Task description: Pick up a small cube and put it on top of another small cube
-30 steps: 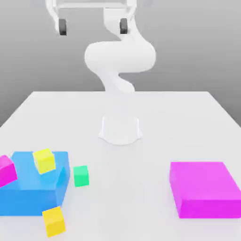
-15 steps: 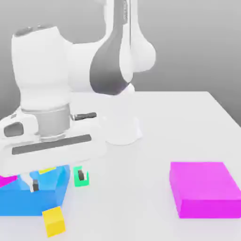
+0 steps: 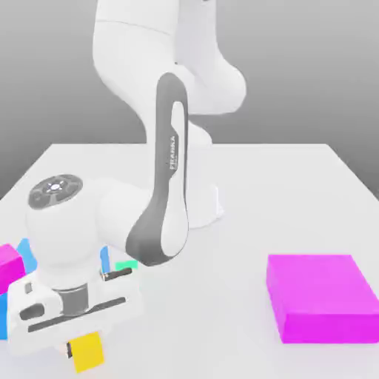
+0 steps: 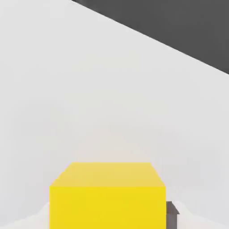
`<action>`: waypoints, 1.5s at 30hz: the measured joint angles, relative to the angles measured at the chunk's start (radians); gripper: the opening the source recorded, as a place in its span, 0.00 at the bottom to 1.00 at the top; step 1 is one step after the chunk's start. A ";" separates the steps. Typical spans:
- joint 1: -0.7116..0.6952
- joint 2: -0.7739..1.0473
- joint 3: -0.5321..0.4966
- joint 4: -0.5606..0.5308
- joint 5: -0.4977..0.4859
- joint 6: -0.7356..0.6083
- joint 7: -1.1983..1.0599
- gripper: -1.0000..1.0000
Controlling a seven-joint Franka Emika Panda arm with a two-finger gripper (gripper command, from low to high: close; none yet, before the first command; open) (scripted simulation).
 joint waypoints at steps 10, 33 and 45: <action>0.130 -0.237 -0.141 -0.076 -0.302 -0.112 0.028 0.00; 0.070 -0.778 -0.283 -0.574 -0.731 -0.154 -0.704 0.00; 0.250 -0.702 -0.409 -0.593 -0.503 -0.088 -0.879 0.00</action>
